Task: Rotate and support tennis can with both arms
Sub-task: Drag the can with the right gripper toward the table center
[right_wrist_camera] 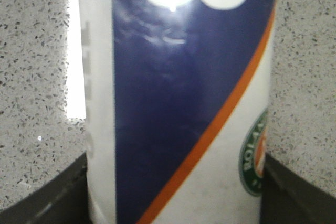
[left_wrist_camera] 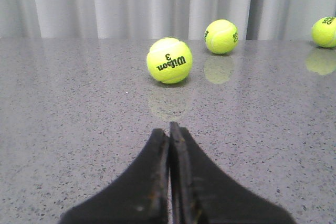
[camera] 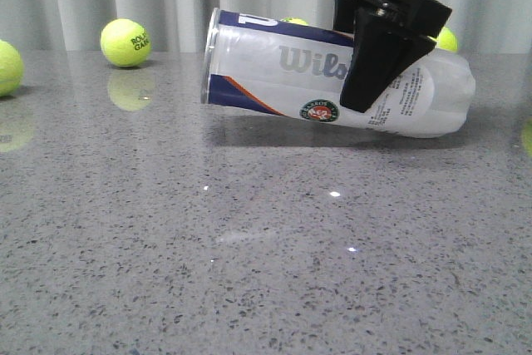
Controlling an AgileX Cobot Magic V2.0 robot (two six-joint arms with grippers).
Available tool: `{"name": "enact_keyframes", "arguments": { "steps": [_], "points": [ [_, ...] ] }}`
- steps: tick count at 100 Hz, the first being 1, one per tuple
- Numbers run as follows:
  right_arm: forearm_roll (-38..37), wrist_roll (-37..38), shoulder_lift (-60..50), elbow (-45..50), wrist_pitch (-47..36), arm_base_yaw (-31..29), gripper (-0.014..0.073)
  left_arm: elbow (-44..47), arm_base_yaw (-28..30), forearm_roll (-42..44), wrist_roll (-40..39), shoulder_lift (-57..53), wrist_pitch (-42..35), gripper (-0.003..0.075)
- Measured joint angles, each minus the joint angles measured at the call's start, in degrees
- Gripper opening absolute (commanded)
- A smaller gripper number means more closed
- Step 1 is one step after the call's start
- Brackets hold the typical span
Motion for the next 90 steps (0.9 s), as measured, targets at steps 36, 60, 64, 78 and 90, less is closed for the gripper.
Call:
{"name": "enact_keyframes", "arguments": {
  "steps": [36, 60, 64, 78, 90],
  "points": [
    [0.22, 0.0, 1.23, -0.13, -0.11, 0.0, 0.0273, 0.0, 0.0, 0.0, 0.0, 0.0, 0.0, -0.0021],
    [0.22, 0.0, 1.41, -0.13, -0.11, 0.0, 0.0594, 0.0, 0.0, 0.0, 0.0, 0.0, 0.0, -0.0021],
    [0.22, 0.0, 1.41, -0.13, -0.11, 0.0, 0.0636, 0.0, 0.0, 0.0, 0.0, 0.0, 0.0, -0.0021],
    [0.22, 0.0, 1.63, -0.13, 0.0, 0.0, 0.0667, 0.0, 0.0, 0.0, 0.0, 0.0, 0.0, -0.0021],
    [0.22, 0.0, 1.63, -0.13, 0.0, 0.0, 0.0668, 0.0, 0.0, 0.0, 0.0, 0.0, 0.0, -0.0021]
  ]
}}
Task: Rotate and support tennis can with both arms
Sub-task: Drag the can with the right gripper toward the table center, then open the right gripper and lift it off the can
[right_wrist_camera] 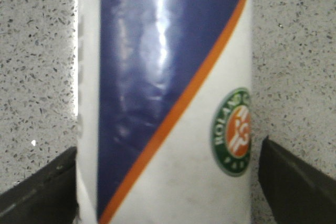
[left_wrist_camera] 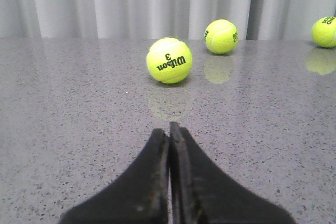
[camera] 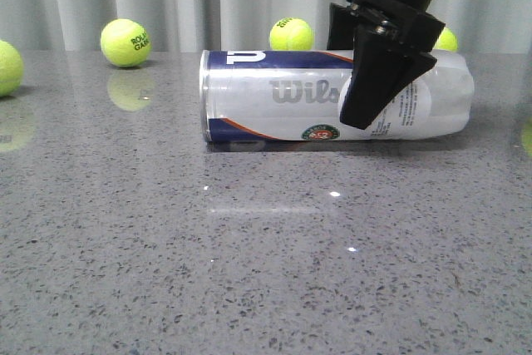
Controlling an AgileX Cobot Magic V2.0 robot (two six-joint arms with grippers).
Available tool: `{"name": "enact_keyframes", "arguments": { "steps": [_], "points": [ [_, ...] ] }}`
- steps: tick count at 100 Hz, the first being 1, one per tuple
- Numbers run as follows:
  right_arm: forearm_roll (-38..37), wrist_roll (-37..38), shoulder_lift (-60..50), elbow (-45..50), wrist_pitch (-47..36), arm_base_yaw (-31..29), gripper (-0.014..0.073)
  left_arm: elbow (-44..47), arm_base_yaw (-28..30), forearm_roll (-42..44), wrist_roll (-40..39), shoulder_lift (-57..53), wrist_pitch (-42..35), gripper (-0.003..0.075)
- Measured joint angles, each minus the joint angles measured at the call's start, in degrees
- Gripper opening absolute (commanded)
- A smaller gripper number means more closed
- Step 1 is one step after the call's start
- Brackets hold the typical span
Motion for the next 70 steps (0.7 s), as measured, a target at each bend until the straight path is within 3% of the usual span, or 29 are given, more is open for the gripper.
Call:
{"name": "enact_keyframes", "arguments": {
  "steps": [49, 58, 70],
  "points": [
    [0.0, 0.11, 0.0, -5.2, 4.3, 0.0, 0.0659, 0.0, 0.0, 0.0, 0.0, 0.0, 0.09, -0.0021],
    [0.0, 2.57, 0.0, -7.05, 5.78, 0.0, 0.0538, 0.0, 0.0, 0.0, 0.0, 0.0, 0.09, -0.0021],
    [0.0, 8.41, -0.37, -8.26, 6.12, 0.0, 0.0195, 0.0, 0.0, 0.0, 0.0, 0.0, 0.09, -0.0021]
  ]
}}
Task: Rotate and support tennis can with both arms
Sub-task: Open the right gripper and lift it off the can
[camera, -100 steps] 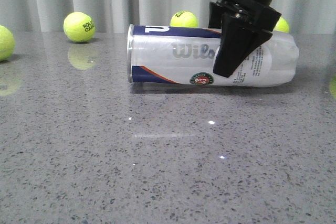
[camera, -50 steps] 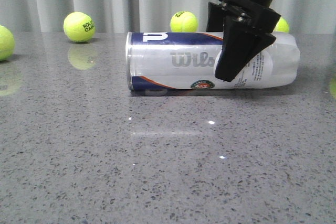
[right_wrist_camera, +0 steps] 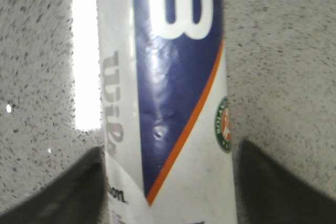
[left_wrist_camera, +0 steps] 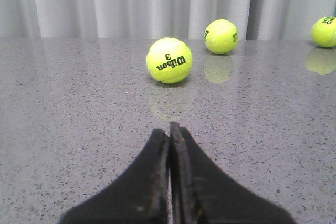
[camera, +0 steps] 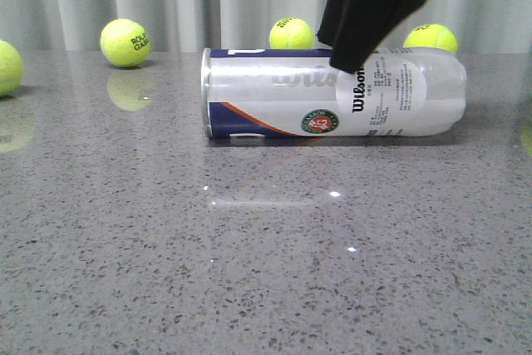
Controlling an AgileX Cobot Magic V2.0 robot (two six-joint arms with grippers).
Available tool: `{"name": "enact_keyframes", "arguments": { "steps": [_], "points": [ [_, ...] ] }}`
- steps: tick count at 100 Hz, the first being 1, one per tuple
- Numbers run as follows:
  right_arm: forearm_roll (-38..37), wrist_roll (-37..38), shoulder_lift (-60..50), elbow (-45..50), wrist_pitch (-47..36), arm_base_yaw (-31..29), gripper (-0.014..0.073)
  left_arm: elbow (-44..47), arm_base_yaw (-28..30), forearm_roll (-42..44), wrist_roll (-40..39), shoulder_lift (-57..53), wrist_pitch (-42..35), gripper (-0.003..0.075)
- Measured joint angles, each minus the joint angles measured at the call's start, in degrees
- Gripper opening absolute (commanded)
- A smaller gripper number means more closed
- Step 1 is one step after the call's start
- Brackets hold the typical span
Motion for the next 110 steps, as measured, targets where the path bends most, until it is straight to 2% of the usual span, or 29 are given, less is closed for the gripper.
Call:
{"name": "enact_keyframes", "arguments": {
  "steps": [8, 13, 48, 68, 88, 110],
  "points": [
    [0.0, 4.02, -0.25, -0.25, 0.03, 0.0, -0.0074, 0.0, 0.0, 0.0, 0.0, 0.0, 0.0, -0.0021],
    [0.0, 6.5, -0.51, -0.36, 0.13, 0.0, -0.0053, 0.0, 0.0, 0.0, 0.0, 0.0, 0.0, -0.0021],
    [-0.84, 23.87, -3.43, -0.36, -3.76, 0.0, -0.0057, 0.0, 0.0, 0.0, 0.0, 0.0, 0.0, -0.0021],
    [-0.84, 40.91, -8.2, 0.6, -7.23, -1.73, -0.0057, 0.0, 0.0, 0.0, 0.0, 0.0, 0.0, -0.0021],
    [-0.84, 55.08, -15.44, 8.55, -14.1, -3.98, -0.0057, 0.0, 0.0, 0.0, 0.0, 0.0, 0.0, -0.0021],
    [-0.97, 60.77, -25.34, 22.34, -24.76, -5.88, -0.0057, 0.0, 0.0, 0.0, 0.0, 0.0, 0.0, -0.0021]
  ]
}}
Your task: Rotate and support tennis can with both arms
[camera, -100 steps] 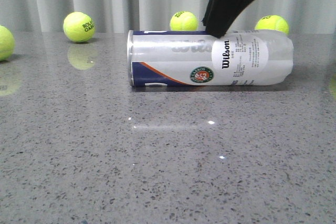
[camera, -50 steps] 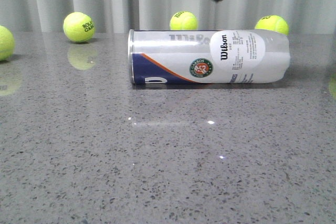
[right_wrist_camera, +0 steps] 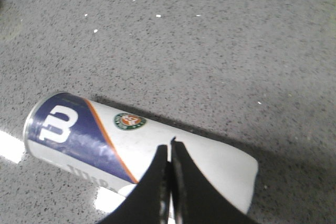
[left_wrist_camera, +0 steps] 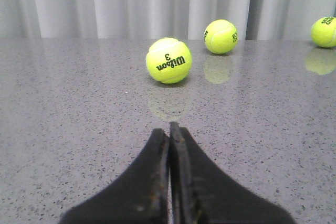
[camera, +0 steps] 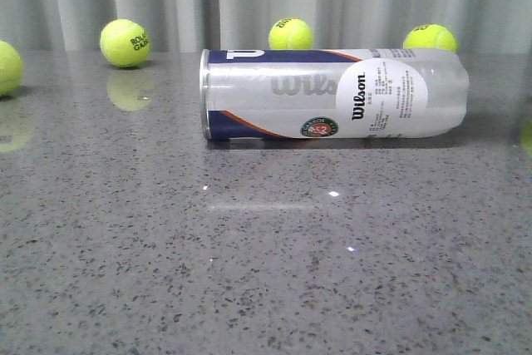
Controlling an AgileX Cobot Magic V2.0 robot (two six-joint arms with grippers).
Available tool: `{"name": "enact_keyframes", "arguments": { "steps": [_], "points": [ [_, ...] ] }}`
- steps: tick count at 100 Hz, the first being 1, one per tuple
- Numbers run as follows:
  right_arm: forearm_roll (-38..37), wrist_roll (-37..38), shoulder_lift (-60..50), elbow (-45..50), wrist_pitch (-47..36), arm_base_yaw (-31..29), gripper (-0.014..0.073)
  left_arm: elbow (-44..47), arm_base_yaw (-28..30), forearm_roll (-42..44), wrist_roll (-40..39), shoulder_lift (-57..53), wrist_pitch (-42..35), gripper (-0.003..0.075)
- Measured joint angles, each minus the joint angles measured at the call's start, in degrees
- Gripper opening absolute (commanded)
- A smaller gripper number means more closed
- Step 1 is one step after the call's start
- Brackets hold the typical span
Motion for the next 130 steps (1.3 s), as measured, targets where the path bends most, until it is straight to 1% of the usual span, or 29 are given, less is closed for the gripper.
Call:
{"name": "enact_keyframes", "arguments": {
  "steps": [35, 56, 72, 89, 104, 118, 130],
  "points": [
    [-1.26, 0.41, -17.69, 21.5, -16.2, -3.74, -0.0057, 0.0, 0.0, 0.0, 0.0, 0.0, 0.0, -0.0021],
    [-3.78, 0.41, -29.38, 32.28, -22.58, -6.27, -0.0057, 0.0, 0.0, 0.0, 0.0, 0.0, 0.0, -0.0021],
    [-6.03, 0.41, -39.03, 39.55, -25.14, -6.98, -0.0057, 0.0, 0.0, 0.0, 0.0, 0.0, 0.0, -0.0021],
    [-6.13, 0.41, -49.68, 46.3, -27.38, -7.07, -0.0057, 0.0, 0.0, 0.0, 0.0, 0.0, -0.24, -0.0021],
    [-6.26, 0.58, -58.5, 51.07, -28.26, -7.07, -0.0057, 0.0, 0.0, 0.0, 0.0, 0.0, -2.16, -0.0021],
    [-6.26, 0.56, -63.77, 53.32, -28.34, -7.07, -0.0057, 0.0, 0.0, 0.0, 0.0, 0.0, -2.59, -0.0021],
    [-6.26, 0.56, -65.34, 54.26, -28.34, -7.07, -0.0057, 0.0, 0.0, 0.0, 0.0, 0.0, -2.66, -0.0021]
  ]
}}
